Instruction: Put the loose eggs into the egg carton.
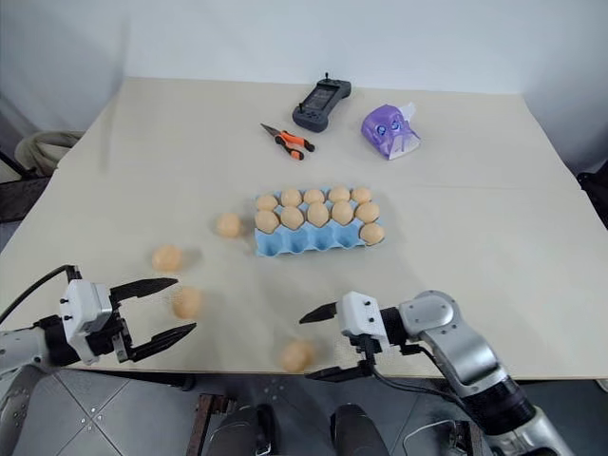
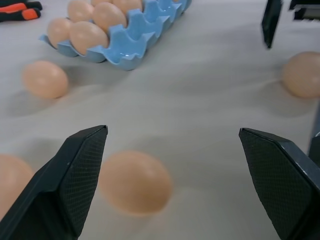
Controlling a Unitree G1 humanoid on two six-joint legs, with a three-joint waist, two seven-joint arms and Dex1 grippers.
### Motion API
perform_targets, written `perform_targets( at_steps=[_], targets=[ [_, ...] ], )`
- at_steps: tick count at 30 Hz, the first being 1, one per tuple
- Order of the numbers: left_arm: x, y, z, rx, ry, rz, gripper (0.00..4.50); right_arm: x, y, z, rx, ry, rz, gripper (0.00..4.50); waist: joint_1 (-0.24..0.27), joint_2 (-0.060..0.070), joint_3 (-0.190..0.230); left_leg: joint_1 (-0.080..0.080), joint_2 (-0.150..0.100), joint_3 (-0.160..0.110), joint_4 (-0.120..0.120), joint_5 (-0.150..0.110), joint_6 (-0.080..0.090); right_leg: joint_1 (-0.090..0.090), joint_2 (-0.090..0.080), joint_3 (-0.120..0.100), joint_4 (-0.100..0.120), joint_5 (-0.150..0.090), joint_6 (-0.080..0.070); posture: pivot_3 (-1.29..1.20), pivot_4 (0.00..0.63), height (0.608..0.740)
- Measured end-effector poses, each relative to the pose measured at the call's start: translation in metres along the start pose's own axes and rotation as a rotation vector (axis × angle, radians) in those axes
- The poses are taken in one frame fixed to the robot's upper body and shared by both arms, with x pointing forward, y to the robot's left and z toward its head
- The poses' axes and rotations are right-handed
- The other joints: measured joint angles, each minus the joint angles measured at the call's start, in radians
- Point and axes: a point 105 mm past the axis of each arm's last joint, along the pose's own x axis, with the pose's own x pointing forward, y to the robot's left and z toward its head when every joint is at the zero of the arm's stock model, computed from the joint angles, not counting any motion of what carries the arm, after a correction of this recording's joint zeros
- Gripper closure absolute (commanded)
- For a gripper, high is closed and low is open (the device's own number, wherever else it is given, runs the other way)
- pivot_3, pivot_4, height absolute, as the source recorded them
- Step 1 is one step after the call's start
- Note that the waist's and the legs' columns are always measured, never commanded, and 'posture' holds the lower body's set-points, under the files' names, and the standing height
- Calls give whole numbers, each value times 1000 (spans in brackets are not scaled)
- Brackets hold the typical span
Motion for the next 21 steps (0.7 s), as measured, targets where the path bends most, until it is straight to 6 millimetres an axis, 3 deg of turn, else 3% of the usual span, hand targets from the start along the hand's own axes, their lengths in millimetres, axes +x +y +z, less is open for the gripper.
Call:
perform_targets(
  at_steps=[11,14,19,21],
  targets=[
    [1,-18,3,25,48,-208,22,25,-15,-4,1,6,-35,0,-1,0,0,0,0,0,-1,0,-1,0,0,-1,0,0,-1,0,150,740],
    [4,-22,2,29,51,-245,0,32,-17,-6,10,-2,-57,620,-1,0,0,0,0,0,-2,-1,-2,-1,1,-1,0,-1,-3,0,150,740],
    [5,-14,1,36,48,-226,0,34,-21,-6,16,-7,-86,2283,-1,0,0,0,0,0,-2,-1,-2,-1,1,-1,0,-1,-3,0,150,740],
    [5,-14,1,35,50,-225,0,33,-21,-6,14,-9,-90,2737,-2,0,0,0,0,0,-1,-1,-2,-1,1,-1,0,-1,-3,0,150,740]
  ],
)
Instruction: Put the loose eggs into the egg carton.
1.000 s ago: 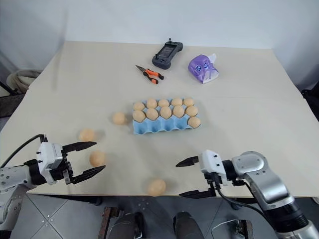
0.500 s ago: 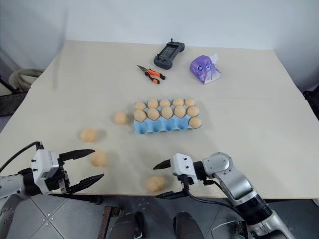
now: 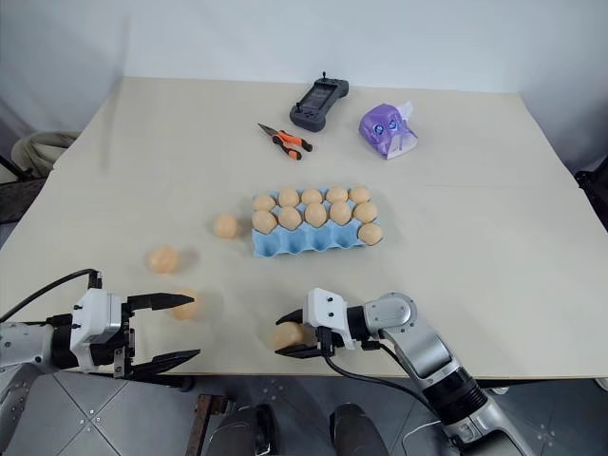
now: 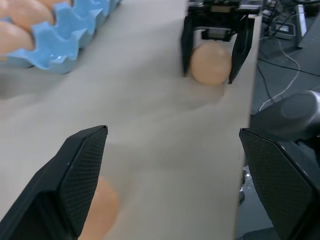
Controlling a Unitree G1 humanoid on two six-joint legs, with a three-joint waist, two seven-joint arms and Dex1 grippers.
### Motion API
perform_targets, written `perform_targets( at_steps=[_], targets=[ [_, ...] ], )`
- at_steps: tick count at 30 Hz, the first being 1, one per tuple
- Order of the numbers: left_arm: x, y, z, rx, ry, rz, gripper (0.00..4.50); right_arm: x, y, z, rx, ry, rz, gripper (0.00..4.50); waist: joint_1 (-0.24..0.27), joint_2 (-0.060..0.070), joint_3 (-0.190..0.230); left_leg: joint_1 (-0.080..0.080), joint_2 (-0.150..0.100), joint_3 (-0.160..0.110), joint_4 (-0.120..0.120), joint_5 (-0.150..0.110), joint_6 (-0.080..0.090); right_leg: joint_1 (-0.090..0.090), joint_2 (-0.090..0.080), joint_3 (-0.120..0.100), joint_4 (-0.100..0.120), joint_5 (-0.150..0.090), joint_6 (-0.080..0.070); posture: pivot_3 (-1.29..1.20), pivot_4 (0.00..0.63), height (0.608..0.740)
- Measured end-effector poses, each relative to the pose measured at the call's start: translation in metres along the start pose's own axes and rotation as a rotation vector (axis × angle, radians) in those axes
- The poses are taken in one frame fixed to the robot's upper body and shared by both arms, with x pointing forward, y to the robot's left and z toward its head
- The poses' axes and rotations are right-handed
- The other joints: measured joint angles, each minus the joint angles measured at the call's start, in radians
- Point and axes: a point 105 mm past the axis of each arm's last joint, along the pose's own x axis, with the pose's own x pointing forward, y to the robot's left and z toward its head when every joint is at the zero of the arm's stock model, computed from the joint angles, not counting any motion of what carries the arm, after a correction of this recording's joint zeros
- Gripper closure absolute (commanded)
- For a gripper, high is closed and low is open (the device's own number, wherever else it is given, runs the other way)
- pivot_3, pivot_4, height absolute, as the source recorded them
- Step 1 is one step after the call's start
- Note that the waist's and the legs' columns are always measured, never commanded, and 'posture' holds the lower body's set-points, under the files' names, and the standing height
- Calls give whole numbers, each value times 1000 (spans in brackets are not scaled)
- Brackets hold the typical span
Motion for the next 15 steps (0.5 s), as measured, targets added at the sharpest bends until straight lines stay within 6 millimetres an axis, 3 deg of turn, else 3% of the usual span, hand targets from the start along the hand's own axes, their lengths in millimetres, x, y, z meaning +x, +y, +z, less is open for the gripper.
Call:
perform_targets(
  at_steps=[3,7,12,15],
  targets=[
    [0,0,0,-2,-2,6,0,-7,-4,5,2,-43,-22,2737,1,0,0,0,0,0,0,0,0,0,0,0,0,0,0,0,150,740],
    [1,5,-1,-21,-31,72,0,-30,-23,26,24,-145,-123,2737,0,0,0,0,0,0,1,0,0,0,0,0,1,0,0,0,150,740],
    [-1,20,-4,-88,-96,269,0,-66,-85,60,-39,-161,-353,2737,-2,0,0,0,1,-1,1,1,0,0,0,0,3,0,1,0,150,740],
    [-2,24,-6,-103,-110,327,0,-77,-107,52,-55,-122,-443,2737,0,0,0,0,0,-1,1,0,1,0,0,0,1,0,0,0,150,740]
  ],
)
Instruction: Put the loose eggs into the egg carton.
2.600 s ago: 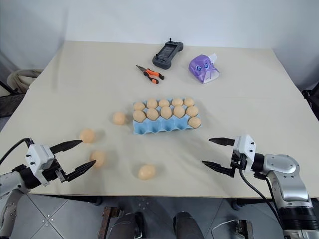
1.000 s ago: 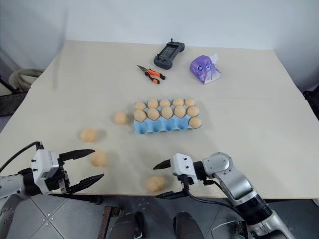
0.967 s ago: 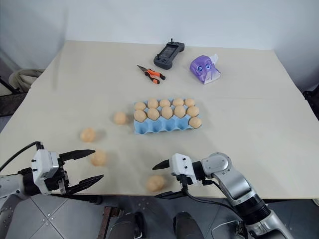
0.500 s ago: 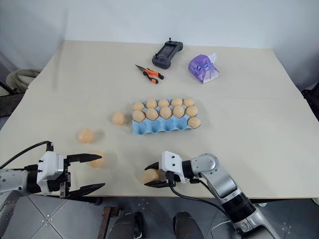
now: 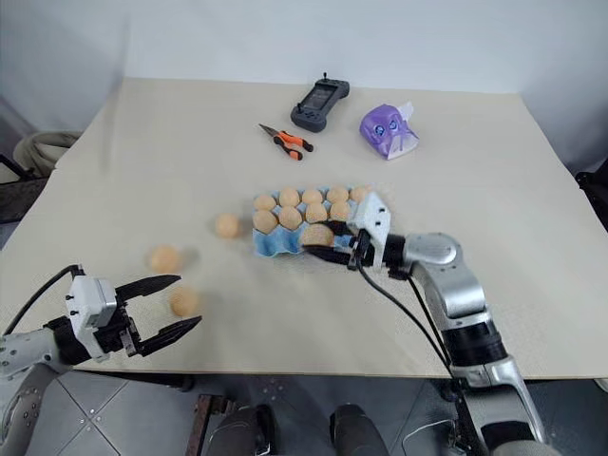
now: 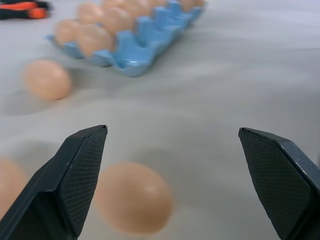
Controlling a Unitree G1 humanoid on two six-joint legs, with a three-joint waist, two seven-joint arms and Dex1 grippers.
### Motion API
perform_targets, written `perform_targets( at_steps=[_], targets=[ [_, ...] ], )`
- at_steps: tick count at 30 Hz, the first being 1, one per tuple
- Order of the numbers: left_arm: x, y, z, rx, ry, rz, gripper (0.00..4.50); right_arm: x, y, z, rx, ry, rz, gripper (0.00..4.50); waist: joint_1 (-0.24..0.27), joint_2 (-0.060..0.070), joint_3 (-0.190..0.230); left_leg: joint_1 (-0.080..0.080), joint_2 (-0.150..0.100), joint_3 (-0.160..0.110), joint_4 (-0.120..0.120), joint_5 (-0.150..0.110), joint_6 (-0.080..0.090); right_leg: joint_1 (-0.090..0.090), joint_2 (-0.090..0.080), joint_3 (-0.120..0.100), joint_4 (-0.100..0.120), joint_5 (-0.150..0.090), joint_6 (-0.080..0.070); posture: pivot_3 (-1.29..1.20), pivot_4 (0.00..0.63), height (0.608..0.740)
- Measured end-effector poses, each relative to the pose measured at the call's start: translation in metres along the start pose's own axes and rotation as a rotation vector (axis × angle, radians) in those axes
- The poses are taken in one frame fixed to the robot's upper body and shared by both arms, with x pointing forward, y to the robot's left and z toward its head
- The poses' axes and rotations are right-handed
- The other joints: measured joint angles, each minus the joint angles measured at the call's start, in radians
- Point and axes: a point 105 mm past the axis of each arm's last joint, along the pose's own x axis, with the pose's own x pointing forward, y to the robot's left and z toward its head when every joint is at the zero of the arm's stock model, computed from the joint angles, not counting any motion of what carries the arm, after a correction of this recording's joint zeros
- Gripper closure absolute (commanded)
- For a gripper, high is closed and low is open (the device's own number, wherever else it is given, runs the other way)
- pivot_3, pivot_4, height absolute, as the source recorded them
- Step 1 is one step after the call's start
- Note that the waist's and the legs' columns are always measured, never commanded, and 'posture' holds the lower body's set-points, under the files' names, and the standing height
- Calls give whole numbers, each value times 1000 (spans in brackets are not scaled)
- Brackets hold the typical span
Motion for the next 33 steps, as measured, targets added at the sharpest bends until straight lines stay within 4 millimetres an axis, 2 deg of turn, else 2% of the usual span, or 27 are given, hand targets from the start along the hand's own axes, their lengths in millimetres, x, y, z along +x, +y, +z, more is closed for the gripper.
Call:
perform_targets(
  at_steps=[2,5,9,13,16,21,26,29,33],
  targets=[
    [1,1,-2,-8,-1,28,0,-2,-16,-14,-9,49,-58,2737,-1,0,0,-1,0,2,1,0,0,0,0,1,-1,0,0,0,150,740],
    [1,2,-3,-17,-6,52,0,-3,-31,-23,-27,80,-101,2737,-3,0,0,-1,0,2,1,0,0,0,0,2,-1,0,0,0,150,740],
    [1,2,-5,-16,-2,68,0,-5,-40,-32,-47,109,-116,1459,-8,0,0,0,1,2,1,0,0,-1,1,2,-1,0,0,0,150,740],
    [-1,2,-8,-20,2,87,0,-7,-36,-36,-40,112,-75,56,-16,1,0,0,1,2,1,0,0,0,1,2,-1,0,0,0,150,740],
    [-3,4,-8,-21,0,108,0,-12,-33,-30,-51,92,-45,17,-20,1,0,0,1,2,1,0,0,0,0,2,0,0,0,0,150,740],
    [-11,24,-3,-1,-33,250,0,-49,-15,-13,-17,-31,7,17,-5,1,0,-1,1,0,0,0,0,1,0,1,-2,0,0,0,150,740],
    [-26,20,-18,-24,10,256,0,-102,22,-41,0,92,39,17,4,1,0,-1,0,1,0,-1,1,2,0,0,-5,0,0,0,150,740],
    [-32,20,-27,-48,30,251,0,-118,41,-48,2,109,31,17,-2,1,0,0,0,1,0,0,0,2,1,1,-3,0,0,0,150,740],
    [-34,19,-28,-48,54,202,0,-132,63,-51,-38,114,20,17,0,0,0,1,0,-1,-1,0,0,4,0,0,-2,0,1,0,150,740]
  ],
)
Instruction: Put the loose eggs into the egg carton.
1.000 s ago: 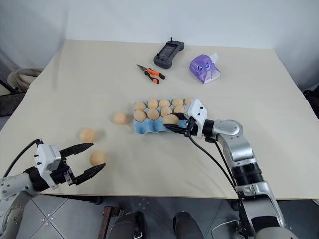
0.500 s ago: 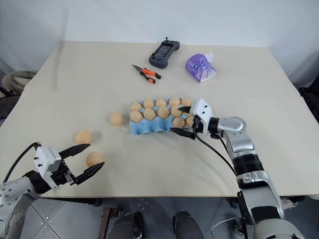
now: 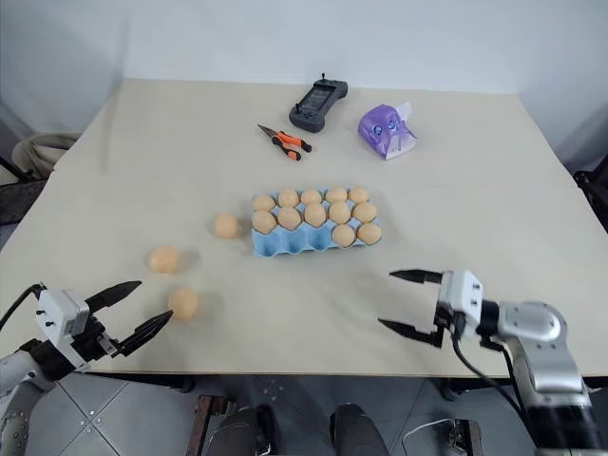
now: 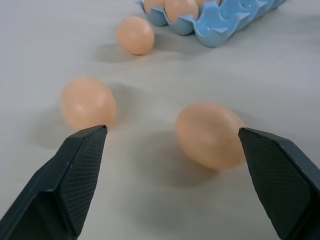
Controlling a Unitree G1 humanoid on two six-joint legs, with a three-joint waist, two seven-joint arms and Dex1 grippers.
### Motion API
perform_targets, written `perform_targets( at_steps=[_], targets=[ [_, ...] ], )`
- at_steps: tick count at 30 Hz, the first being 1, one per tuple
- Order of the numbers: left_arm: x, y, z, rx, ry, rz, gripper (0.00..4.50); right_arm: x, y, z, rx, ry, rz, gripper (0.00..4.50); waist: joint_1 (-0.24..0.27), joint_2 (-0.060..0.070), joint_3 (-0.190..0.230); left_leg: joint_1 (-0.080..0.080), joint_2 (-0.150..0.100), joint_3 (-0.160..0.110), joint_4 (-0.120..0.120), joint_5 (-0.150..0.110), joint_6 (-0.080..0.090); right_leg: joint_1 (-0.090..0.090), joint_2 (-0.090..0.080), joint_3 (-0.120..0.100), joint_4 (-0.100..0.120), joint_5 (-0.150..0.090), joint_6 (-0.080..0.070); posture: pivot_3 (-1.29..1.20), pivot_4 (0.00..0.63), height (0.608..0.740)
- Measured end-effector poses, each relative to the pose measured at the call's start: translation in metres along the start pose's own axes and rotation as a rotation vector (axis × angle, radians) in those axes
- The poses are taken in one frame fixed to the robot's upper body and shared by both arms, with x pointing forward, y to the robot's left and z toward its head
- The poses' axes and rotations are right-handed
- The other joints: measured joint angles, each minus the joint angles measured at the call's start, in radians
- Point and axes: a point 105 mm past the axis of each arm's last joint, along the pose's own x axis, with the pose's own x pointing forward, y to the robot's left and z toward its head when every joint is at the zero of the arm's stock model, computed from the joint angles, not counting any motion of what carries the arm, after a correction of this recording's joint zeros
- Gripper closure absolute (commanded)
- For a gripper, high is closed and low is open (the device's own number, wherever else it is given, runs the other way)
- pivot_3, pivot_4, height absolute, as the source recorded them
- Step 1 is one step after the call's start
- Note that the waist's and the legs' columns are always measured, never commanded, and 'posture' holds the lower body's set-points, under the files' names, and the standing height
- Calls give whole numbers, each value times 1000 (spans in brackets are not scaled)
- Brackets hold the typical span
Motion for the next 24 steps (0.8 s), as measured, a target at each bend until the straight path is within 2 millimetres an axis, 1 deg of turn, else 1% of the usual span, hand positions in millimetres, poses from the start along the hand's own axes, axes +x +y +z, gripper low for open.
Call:
perform_targets(
  at_steps=[2,3,6,11,15,20,22,24],
  targets=[
    [0,-1,0,1,12,-29,0,-5,12,-8,11,16,0,17,2,0,0,0,-1,1,0,0,0,0,-1,0,0,0,0,0,150,740],
    [-1,-2,1,4,19,-43,0,-6,14,-9,9,18,-9,17,2,0,0,0,-2,1,0,0,1,0,-2,0,0,0,1,0,150,740],
    [1,-2,3,16,24,-60,0,-6,11,-10,10,8,-68,17,-1,0,0,0,-1,1,0,0,1,0,-2,1,0,1,1,0,150,740],
    [10,-3,3,-13,30,-79,0,-6,5,-8,-4,4,-109,17,3,0,0,0,-1,1,0,0,0,0,-1,1,0,1,1,0,150,740],
    [27,-16,-2,-49,47,-152,0,-4,2,-6,-10,-3,-110,17,4,0,0,0,-1,1,0,0,1,0,-1,1,0,1,1,0,150,740],
    [51,-20,-1,-29,34,-147,0,2,3,-5,8,-3,-83,17,5,0,0,0,-1,1,1,0,1,0,-1,1,0,1,1,0,150,740],
    [57,-20,-6,-43,41,-128,0,4,5,-5,15,-4,-75,17,3,0,0,0,-1,1,1,0,1,0,-1,1,0,1,1,0,150,740],
    [59,-23,-11,-59,49,-122,411,5,5,-4,22,-3,-73,0,1,0,0,0,0,1,1,0,1,-1,0,2,0,1,1,0,150,740]
  ],
)
